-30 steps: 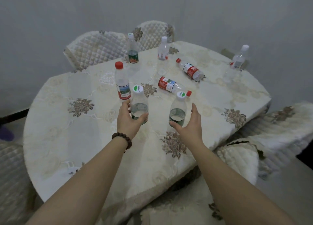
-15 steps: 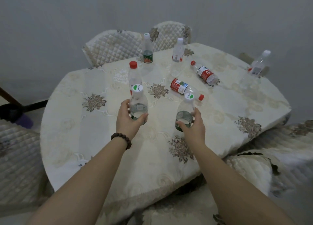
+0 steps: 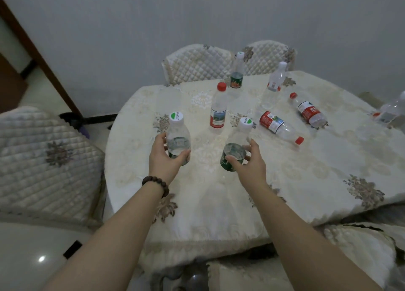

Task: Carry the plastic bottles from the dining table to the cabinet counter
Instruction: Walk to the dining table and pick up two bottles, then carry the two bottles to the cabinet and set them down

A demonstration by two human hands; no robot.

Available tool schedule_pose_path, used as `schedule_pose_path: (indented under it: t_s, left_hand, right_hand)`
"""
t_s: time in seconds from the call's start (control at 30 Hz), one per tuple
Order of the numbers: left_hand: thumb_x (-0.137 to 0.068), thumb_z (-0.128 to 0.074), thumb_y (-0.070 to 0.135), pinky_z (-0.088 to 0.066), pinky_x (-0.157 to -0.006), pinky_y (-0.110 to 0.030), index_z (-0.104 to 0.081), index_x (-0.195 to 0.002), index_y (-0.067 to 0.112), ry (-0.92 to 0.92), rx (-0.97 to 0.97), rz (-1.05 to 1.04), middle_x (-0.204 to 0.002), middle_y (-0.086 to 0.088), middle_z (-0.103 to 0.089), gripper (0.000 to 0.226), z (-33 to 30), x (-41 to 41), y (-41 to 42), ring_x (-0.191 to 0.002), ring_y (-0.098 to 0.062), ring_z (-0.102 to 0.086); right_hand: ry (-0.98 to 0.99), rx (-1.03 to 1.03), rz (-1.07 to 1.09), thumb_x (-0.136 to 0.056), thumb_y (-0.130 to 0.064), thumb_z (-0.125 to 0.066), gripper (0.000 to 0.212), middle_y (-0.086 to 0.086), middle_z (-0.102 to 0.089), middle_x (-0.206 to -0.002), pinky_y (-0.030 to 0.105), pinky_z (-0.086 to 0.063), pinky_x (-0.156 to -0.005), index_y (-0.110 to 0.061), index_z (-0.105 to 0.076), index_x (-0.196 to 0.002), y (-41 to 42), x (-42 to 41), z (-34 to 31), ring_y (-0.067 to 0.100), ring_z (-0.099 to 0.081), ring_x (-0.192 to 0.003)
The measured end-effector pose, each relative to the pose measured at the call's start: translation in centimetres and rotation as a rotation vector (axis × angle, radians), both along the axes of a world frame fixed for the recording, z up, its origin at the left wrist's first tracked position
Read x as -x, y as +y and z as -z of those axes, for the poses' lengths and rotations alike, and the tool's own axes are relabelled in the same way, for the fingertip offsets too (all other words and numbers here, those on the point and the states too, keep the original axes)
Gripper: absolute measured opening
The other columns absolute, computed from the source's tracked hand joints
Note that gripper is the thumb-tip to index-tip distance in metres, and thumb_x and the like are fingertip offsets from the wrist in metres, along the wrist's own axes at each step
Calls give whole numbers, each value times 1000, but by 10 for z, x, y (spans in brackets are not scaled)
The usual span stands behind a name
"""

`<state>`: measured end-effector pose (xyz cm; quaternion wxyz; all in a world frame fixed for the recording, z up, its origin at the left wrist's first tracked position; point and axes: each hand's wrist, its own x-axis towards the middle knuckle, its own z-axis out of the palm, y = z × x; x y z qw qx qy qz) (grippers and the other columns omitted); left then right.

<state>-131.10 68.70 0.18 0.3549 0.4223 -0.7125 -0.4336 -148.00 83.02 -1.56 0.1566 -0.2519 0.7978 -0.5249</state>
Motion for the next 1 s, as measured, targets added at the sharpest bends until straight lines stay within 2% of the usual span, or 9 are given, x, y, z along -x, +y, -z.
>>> schedule_pose_path:
  t_s: [0.07,0.2,0.37,0.5,0.57,0.67,0.8,0.9,1.0]
  left_hand:
    - [-73,-80,29,-47,-81,-25,-44,-118,28,-9,0,-55,-112,11,-54,58,1,-19,-1,-99,-9,-54]
    - [-72,-80,33,-47,-79,-24,-45,-120,27,-1,-1,-200,-114,11,-54,59,3,-61,4,-100,-8,-53]
    - [-70,-79,37,-50,-83,-27,-45,-115,36,14,-23,-404,-114,11,-57,57,11,-128,27,-102,-7,-56]
    - [-70,-82,32,-48,-79,-19,-46,-111,32,18,12,-638,-111,11,-57,54,10,-190,63,-99,-5,-56]
    - [-69,-82,34,-49,-79,-21,-46,-113,31,11,19,-748,-113,11,-58,57,11,-223,86,-100,-5,-57]
    - [-68,-82,32,-50,-80,-23,-45,-109,34,16,1,-904,-112,11,-59,55,13,-274,126,-100,-4,-57]
    - [-70,-82,28,-44,-76,-14,-45,-110,33,3,-19,-1125,-110,11,-58,55,13,-339,184,-97,-3,-55]
    - [-71,-82,29,-46,-81,-19,-44,-112,35,13,-36,-1272,-112,12,-58,56,18,-384,229,-99,-2,-54]
    - [-71,-81,28,-47,-81,-20,-45,-113,33,19,-37,-1417,-113,11,-59,56,23,-424,274,-101,-5,-56]
  right_hand:
    - [9,3,-68,-78,-31,-76,77,-11,-51,-119,40,-53,-90,-29,-32,-142,-12,-12,-1,18,-58,-109]
    - [17,17,-239,-78,-32,-75,77,-10,-53,-122,39,-53,-89,-31,-31,-142,-37,-41,-6,16,-58,-109]
    - [28,57,-474,-78,-31,-75,76,-8,-53,-122,39,-54,-88,-31,-33,-141,-59,-93,-10,16,-59,-107]
    - [32,100,-698,-78,-35,-75,77,-7,-53,-129,30,-53,-87,-30,-33,-142,-63,-148,-10,12,-57,-110]
    - [16,110,-803,-77,-35,-76,78,-7,-53,-128,25,-52,-86,-28,-33,-142,-61,-180,-10,10,-58,-109]
    - [-14,118,-965,-77,-31,-76,72,-13,-55,-120,17,-50,-81,-27,-38,-138,-57,-236,-14,6,-58,-103]
    - [-11,119,-1190,-77,-29,-77,68,-23,-53,-108,5,-41,-77,-27,-41,-134,-44,-316,-14,1,-54,-98]
    - [-48,96,-1327,-76,-27,-78,76,-12,-53,-119,16,-45,-88,-22,-38,-140,-26,-376,-7,3,-54,-103]
    - [-66,89,-1476,-76,-22,-78,76,-6,-55,-120,21,-49,-87,-22,-37,-140,-4,-434,0,6,-57,-103]
